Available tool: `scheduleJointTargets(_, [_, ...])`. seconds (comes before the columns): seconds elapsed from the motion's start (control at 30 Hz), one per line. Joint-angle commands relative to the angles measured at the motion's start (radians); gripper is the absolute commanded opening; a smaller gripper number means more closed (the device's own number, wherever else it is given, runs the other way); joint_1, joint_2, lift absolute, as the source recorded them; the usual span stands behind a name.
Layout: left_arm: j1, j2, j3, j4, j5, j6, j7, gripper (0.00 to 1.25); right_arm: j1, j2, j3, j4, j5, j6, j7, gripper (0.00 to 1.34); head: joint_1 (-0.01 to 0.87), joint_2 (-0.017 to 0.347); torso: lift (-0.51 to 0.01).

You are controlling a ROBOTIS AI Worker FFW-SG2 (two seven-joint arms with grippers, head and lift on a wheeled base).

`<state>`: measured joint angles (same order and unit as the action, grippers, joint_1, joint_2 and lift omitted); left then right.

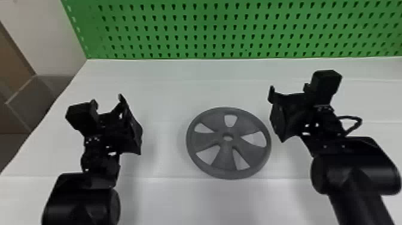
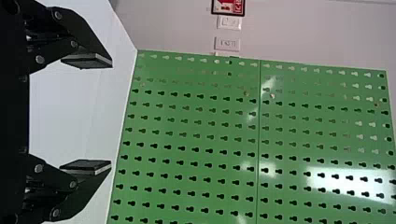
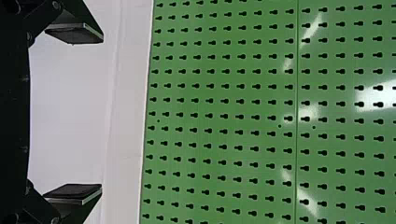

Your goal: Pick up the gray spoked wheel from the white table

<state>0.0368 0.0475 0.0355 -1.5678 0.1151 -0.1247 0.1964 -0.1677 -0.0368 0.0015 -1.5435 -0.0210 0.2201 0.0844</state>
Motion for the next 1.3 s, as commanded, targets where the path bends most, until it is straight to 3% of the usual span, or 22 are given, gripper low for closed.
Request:
scheduleJointTargets(0.0, [0.0, 0.0, 0.0, 0.0, 0.0, 0.0, 0.0, 0.77, -0.001, 0.0, 0.0, 0.0, -0.002, 0.002, 0.0, 1.17, 0.779, 0.083, -0.076])
scheduleJointTargets(0.4, [0.0, 0.0, 0.003, 0.0, 0.0, 0.0, 0.0, 0.77, -0.01, -0.005, 0.005, 0.0, -0.01, 0.032, 0.0, 1.17, 0.779, 0.083, -0.076])
scheduleJointTargets(0.6, [-0.002, 0.0, 0.003, 0.0, 0.0, 0.0, 0.0, 0.77, -0.016, -0.009, 0.023, -0.02, 0.027, 0.042, 0.0, 1.17, 0.779, 0.083, -0.076])
scheduleJointTargets(0.73, [-0.002, 0.0, 0.003, 0.0, 0.0, 0.0, 0.0, 0.77, -0.016, 0.008, 0.017, -0.041, 0.03, 0.073, -0.021, 1.17, 0.779, 0.083, -0.076])
scheduleJointTargets(0.87, [-0.002, 0.0, 0.003, 0.0, 0.0, 0.0, 0.0, 0.77, -0.003, 0.011, 0.06, -0.122, 0.046, 0.183, -0.181, 1.17, 0.779, 0.083, -0.076])
scheduleJointTargets(1.0, [-0.002, 0.0, 0.003, 0.0, 0.0, 0.0, 0.0, 0.77, 0.011, -0.008, 0.115, -0.124, -0.03, 0.114, -0.344, 1.17, 0.779, 0.083, -0.076])
scheduleJointTargets(1.13, [0.0, 0.0, 0.004, 0.0, 0.002, 0.0, 0.001, 0.77, -0.013, -0.006, 0.115, -0.141, -0.002, 0.191, -0.353, 1.17, 0.779, 0.083, -0.076])
scheduleJointTargets(1.27, [0.0, 0.0, 0.004, 0.0, 0.005, 0.0, 0.0, 0.77, -0.05, -0.028, 0.127, -0.144, -0.005, 0.205, -0.351, 1.17, 0.779, 0.083, -0.076])
